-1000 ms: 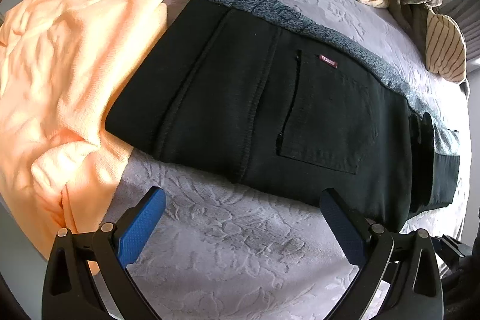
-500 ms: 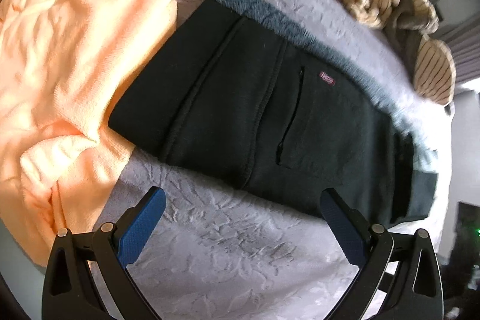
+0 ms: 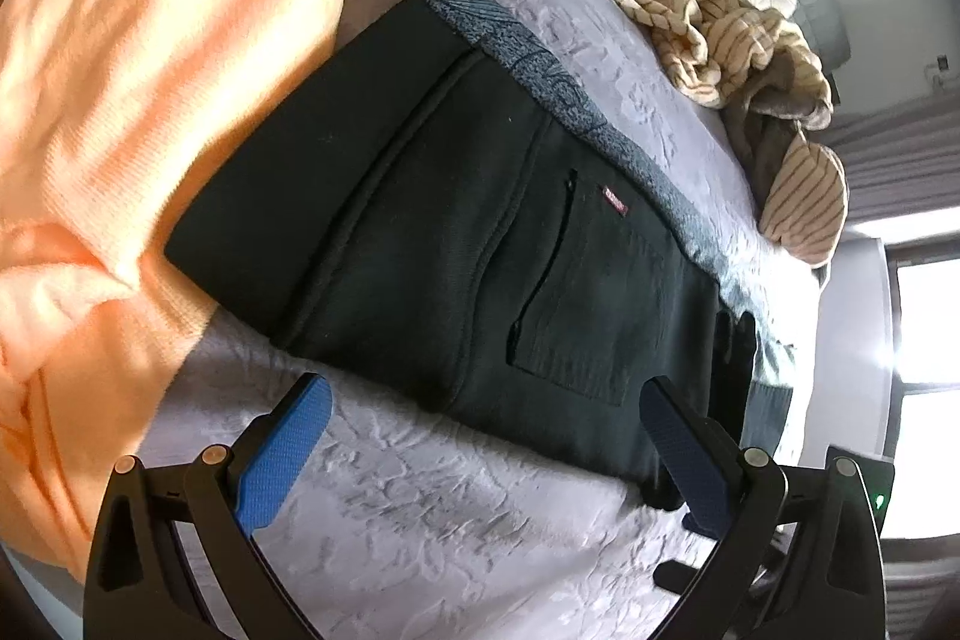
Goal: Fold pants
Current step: 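Smooth the folded black trousers flat with both grippers open, then grasp the trouser bundle end with the right gripper and lift it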
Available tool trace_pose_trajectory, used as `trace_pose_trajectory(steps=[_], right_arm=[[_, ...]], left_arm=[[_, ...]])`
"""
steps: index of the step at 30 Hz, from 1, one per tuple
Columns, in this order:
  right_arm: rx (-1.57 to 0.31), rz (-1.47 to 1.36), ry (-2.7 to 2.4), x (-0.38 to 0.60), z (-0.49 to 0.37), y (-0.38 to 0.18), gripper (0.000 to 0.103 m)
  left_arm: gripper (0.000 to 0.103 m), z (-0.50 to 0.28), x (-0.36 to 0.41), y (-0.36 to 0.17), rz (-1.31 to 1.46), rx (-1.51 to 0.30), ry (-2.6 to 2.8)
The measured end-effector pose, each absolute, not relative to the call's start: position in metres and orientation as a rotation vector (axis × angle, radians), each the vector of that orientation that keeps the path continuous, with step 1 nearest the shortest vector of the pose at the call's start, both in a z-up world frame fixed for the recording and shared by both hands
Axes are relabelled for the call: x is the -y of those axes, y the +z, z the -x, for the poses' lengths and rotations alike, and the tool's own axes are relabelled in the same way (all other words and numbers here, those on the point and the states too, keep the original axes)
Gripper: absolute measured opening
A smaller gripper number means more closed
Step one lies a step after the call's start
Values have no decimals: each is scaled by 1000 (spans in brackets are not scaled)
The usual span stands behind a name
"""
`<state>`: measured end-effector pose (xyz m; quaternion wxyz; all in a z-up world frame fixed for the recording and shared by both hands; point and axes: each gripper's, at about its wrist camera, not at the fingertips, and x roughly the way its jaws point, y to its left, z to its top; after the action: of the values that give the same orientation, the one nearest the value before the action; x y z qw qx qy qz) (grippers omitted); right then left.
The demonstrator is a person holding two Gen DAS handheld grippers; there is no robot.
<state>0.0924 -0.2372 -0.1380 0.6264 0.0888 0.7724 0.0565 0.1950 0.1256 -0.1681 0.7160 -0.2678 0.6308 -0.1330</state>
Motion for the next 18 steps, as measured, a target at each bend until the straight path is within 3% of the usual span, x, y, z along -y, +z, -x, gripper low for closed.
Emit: trace_pose_trajectory(steps=[10,18], right_arm=[[-1775,-204,125,233,-94,-143,103],[-1716,-206,127,241,-113,-127,103]], left_arm=[[103,-210,-131,-188,660,-1393,-235],[103,-213,-117,-150,634,-1292,-279]])
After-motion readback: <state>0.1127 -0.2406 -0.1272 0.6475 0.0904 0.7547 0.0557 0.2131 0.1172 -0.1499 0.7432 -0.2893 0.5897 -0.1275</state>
